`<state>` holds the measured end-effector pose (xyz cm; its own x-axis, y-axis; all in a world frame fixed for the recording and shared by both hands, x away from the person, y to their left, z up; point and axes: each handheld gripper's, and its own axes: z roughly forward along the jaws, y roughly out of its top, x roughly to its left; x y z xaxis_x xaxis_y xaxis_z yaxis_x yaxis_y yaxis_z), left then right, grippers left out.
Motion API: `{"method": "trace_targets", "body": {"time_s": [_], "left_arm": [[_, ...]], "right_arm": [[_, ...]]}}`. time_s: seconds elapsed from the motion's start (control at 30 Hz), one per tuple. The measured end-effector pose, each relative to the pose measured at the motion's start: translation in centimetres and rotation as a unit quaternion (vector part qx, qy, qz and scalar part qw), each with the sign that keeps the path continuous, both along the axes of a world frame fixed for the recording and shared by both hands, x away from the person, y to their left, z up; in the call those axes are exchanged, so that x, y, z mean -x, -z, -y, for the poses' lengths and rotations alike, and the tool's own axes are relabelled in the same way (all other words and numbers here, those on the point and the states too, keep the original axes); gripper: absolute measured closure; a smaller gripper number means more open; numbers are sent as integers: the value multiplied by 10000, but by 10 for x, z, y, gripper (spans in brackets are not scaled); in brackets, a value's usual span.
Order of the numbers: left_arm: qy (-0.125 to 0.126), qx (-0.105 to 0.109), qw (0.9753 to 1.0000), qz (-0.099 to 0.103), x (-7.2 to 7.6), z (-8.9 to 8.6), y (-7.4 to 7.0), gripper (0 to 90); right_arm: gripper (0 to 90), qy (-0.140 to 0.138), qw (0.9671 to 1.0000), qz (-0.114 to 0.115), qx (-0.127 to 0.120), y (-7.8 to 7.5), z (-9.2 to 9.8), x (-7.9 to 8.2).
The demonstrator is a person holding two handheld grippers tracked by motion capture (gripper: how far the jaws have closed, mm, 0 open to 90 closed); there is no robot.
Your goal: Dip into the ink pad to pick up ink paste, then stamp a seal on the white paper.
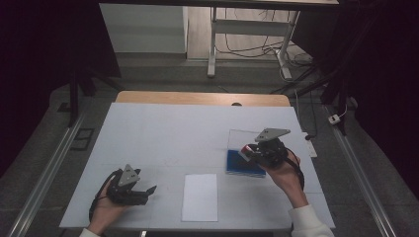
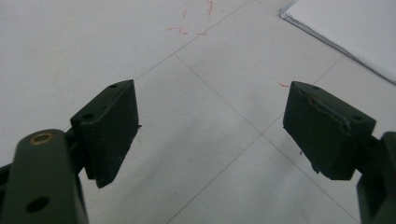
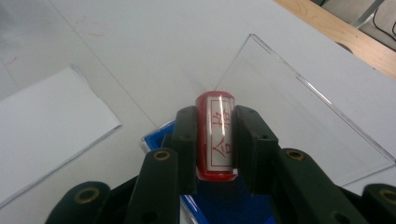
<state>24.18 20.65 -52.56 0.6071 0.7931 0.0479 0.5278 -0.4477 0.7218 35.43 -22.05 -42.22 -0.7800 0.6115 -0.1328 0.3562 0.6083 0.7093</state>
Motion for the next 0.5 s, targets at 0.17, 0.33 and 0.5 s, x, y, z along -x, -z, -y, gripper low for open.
{"method": "trace_targets", "body": {"time_s": [0.17,0.33,0.5], "left_arm": [[-1,-5,10000,1,0,0,0,185],[-8,-19,10000,1,0,0,0,184],[-2,3,10000,8,0,0,0,185]], "right_arm": [[696,-62,10000,4,-47,-3,-3,3],[697,-146,9999,7,-22,-4,-5,4],[697,-228,9997,-8,-107,-5,-9,6]]}}
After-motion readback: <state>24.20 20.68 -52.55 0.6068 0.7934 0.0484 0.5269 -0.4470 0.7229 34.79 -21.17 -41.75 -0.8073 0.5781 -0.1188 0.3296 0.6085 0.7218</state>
